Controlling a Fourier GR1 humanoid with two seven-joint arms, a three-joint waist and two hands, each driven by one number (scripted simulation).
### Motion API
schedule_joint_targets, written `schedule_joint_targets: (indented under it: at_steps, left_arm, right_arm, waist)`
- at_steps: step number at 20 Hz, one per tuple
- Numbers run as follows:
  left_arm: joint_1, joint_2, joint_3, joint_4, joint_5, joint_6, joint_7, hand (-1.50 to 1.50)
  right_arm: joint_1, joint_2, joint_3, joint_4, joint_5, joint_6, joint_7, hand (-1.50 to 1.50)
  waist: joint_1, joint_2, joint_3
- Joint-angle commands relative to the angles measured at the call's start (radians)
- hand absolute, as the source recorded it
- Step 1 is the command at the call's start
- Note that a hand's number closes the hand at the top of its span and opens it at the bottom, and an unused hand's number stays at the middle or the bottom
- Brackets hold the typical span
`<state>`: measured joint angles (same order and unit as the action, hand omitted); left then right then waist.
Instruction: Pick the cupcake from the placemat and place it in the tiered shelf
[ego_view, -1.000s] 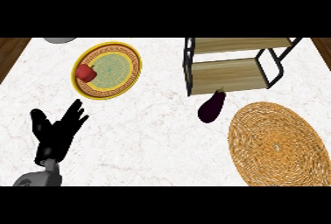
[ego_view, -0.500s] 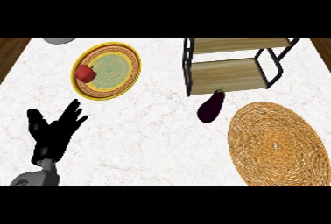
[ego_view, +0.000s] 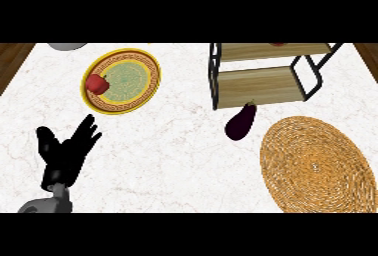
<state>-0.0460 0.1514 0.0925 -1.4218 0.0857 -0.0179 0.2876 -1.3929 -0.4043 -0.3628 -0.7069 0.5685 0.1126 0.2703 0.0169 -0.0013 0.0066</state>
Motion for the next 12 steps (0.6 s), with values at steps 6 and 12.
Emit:
schedule_joint_targets:
  at_steps: [6,12]
  left_arm:
    - [-0.01,-0.004,0.006,0.068,0.005,-0.012,0.009,0.0]
    - [-0.019,-0.003,0.014,0.074,0.005,-0.008,0.014,0.0]
  right_arm:
    - [-0.048,-0.04,-0.195,0.058,-0.189,-0.053,0.004,-1.5]
    - [-0.093,-0.112,-0.202,0.052,-0.152,-0.209,0.061,-1.5]
  waist:
    - [-0.001,0.008,-0.007]
    - [-0.005,0.007,-0.008]
